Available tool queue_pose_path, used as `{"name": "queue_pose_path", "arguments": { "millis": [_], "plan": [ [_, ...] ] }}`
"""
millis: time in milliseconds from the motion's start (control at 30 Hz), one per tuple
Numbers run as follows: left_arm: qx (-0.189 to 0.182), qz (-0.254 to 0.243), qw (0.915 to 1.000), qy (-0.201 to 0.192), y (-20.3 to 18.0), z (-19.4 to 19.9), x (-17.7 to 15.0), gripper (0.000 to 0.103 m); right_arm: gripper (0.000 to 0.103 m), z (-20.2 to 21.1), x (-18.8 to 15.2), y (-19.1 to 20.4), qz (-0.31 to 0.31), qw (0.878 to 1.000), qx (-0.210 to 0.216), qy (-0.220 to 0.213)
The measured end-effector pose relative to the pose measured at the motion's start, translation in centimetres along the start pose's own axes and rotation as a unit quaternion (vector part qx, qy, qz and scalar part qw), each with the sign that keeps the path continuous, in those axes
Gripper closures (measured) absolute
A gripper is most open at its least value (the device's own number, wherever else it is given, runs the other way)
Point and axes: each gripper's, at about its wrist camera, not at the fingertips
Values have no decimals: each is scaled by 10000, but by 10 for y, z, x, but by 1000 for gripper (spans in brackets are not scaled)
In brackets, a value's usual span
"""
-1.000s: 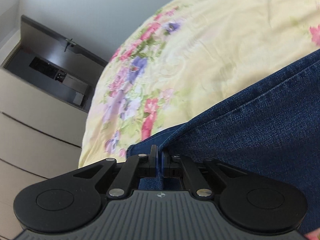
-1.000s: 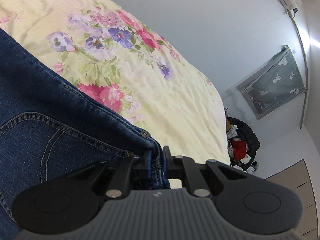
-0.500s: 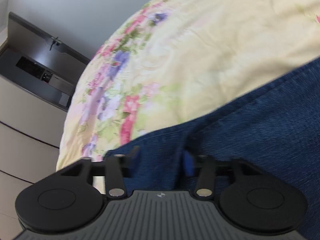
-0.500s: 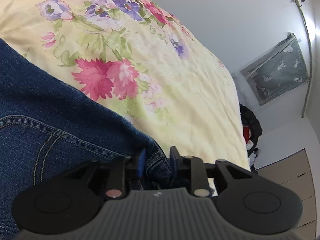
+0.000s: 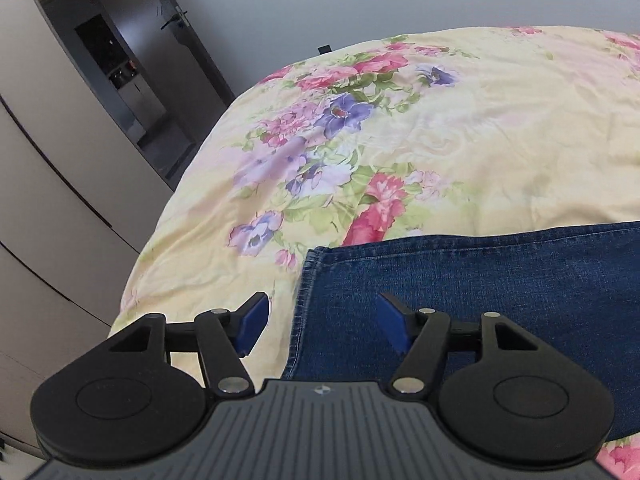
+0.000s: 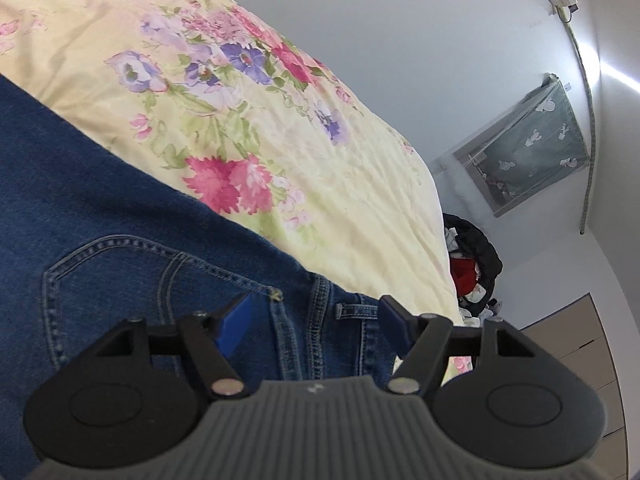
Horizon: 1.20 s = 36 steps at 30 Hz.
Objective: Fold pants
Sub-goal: 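Grasp the stacked leg hems with the left tool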
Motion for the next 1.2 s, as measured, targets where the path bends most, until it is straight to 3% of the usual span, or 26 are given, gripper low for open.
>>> {"name": "queue_pose_path", "arguments": {
  "millis": [100,167,267,333,400,700,767,867,900,933,1000,1133,1200],
  "plan": [
    [-187,114,9997,102,8,-6,-16,44,38,12,-12,9,19,9998,172,93],
    [-424,266,9985,205,13,-12,-28,62,38,21,-22,11,-90,9993,315,175],
    [-590,361,9973,241,15,-14,-48,63,43,34,-40,9,-547,9959,657,311],
    [-636,240,9975,205,11,-11,-59,63,55,46,-53,7,-969,9897,956,450],
    [-669,66,9977,121,5,-6,-68,64,60,60,-68,11,-1285,9826,1235,515],
    [-684,-143,9975,137,-3,4,-88,63,63,128,-120,72,-1756,9500,2497,658],
    [-670,-158,9975,151,-4,7,-92,63,63,127,-120,88,-1776,9473,2563,733],
    [-722,-120,9972,117,-1,15,-97,63,72,120,-116,102,-1951,9455,2480,805],
    [-743,-86,9971,104,2,18,-99,63,88,118,-115,104,-1952,9487,2356,801],
    [-773,-28,9970,82,5,21,-101,63,96,116,-115,105,-1927,9510,2263,856],
    [-896,159,9958,61,16,23,-103,63,100,112,-115,101,-1888,9481,2335,1044],
    [-1096,554,9924,7,40,17,-95,63,99,115,-114,96,-1514,9507,2442,1170],
    [-1226,773,9894,-77,51,13,-84,63,90,121,-113,90,-1377,9536,2411,1164]
  ]
}}
Point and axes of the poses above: each gripper's, at about its wrist camera, not at the fingertips, and z roughly against the way its jaws point, y to its left, x to its top, and after that the axes turned 11 degrees about y, right-handed
